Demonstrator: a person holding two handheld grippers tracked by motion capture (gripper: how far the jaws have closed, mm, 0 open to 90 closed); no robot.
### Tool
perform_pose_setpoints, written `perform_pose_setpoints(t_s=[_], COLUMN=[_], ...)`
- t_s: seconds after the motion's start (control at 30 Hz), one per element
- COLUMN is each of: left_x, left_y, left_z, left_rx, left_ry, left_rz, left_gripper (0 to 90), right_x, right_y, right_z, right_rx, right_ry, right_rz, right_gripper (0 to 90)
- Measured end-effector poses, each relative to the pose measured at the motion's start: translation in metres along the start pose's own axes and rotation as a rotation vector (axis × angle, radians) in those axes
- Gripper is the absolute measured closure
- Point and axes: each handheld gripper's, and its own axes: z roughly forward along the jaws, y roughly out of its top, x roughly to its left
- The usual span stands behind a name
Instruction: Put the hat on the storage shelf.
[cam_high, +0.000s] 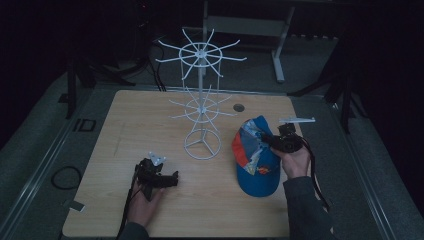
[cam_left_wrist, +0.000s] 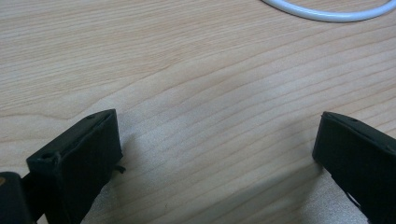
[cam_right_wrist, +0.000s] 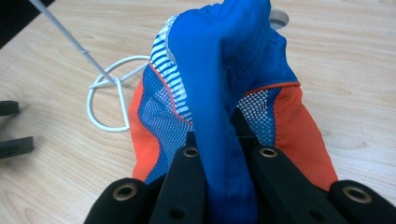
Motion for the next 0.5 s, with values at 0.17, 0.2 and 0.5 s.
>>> perform_pose_setpoints(t_s=[0.17,0.2,0.5], left_x=[0.0,0.0,0.0], left_y=[0.0,0.0,0.0], left_z=[0.0,0.0,0.0], left_rx=[-0.002,-0.002,-0.001], left_ry=[0.0,0.0,0.0], left_rz=[-0.002,-0.002,-0.002], left_gripper=[1.4,1.4,1.4], right_x=[0.005,0.006,0.015], right_y=[-0.001,-0.001,-0.001], right_z=[-0.007,-0.009,-0.026], right_rx=[-0.021,-0.026,-0.065], right_ry=[0.015,0.017,0.044], right_rz=[-0.021,-0.019,-0.051], right_gripper=[87.8,87.8,87.6])
